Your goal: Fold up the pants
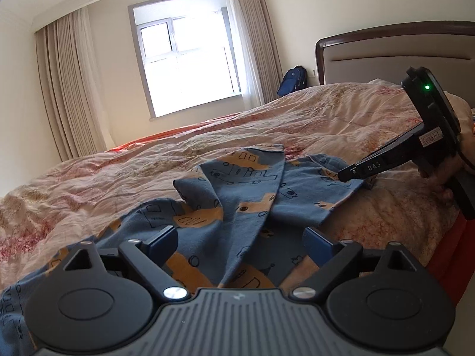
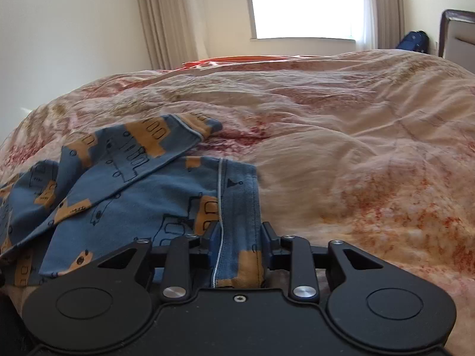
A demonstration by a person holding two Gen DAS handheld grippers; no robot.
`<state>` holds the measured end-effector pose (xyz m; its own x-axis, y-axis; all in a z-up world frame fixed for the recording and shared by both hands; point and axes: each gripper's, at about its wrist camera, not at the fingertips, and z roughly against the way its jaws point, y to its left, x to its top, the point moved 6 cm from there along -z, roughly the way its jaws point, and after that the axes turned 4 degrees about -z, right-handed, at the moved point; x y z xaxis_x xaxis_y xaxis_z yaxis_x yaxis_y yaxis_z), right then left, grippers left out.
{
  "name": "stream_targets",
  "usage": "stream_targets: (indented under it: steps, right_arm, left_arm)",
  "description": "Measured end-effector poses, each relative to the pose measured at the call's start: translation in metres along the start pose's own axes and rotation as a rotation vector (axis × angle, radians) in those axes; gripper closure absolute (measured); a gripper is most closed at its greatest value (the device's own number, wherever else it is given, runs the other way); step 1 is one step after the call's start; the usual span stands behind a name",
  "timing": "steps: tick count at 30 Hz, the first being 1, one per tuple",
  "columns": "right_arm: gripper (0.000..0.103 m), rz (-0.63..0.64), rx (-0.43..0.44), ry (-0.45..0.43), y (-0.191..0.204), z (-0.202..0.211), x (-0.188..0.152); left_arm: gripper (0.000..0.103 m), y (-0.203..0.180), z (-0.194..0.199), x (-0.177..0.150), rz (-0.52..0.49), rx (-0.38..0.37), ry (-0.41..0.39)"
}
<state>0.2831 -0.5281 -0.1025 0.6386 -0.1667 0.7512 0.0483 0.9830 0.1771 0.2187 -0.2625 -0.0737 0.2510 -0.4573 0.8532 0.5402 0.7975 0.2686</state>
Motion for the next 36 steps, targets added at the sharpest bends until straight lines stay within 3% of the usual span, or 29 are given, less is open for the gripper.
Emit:
stream_targets:
  steps: [1,3,8,11,14,18,20,23,24,27,29,33,36]
  right_arm:
    - [0.091,0.032,-0.003,-0.013,0.004,0.001,-0.002]
    - [0.093,0.115,-0.025,-0.034,0.012,0.005,-0.001]
    - [0.092,0.292,-0.158,-0.137,0.021,0.018,0.024]
    - [0.087,0.305,-0.192,-0.107,0.015,0.008,0.029]
    - [0.074,0.307,-0.197,-0.006,0.008,-0.013,0.018]
    - [0.041,0.235,-0.201,-0.046,0.0,-0.007,0.021]
    - [0.034,0.193,-0.175,-0.084,-0.001,0.0,0.028]
    - [0.02,0.09,-0.076,-0.109,0.002,0.002,0.041]
    - [0.02,0.059,-0.043,-0.121,0.004,0.001,0.045]
    - [0.019,-0.02,0.058,-0.154,0.018,-0.007,0.059]
    - [0.02,-0.046,0.1,-0.151,0.029,-0.021,0.066]
    - [0.032,-0.11,0.054,-0.079,0.035,-0.058,0.077]
    - [0.032,-0.24,0.06,-0.001,0.026,-0.085,0.082]
  left_arm:
    - [0.013,0.003,0.0,-0.001,0.011,0.002,0.008]
    - [0.013,0.007,0.0,-0.002,0.026,0.008,0.006]
    - [0.013,0.017,0.002,-0.002,0.051,0.015,0.003]
    - [0.012,0.017,0.0,-0.003,0.048,-0.006,0.015]
    - [0.011,0.015,-0.001,-0.004,-0.001,-0.016,0.016]
    - [0.011,0.014,-0.004,-0.005,-0.035,-0.016,0.015]
    - [0.011,0.012,-0.006,-0.006,-0.039,-0.021,0.019]
    - [0.013,0.011,-0.008,-0.009,-0.046,-0.022,0.036]
    - [0.014,0.01,-0.009,-0.01,-0.051,-0.024,0.041]
    - [0.032,0.01,-0.015,-0.013,-0.055,-0.03,0.069]
    - [0.053,0.012,-0.019,-0.014,-0.047,-0.027,0.091]
    - [0.073,0.018,-0.024,-0.016,-0.036,-0.028,0.118]
    - [0.087,0.028,-0.021,-0.014,0.054,-0.06,0.107]
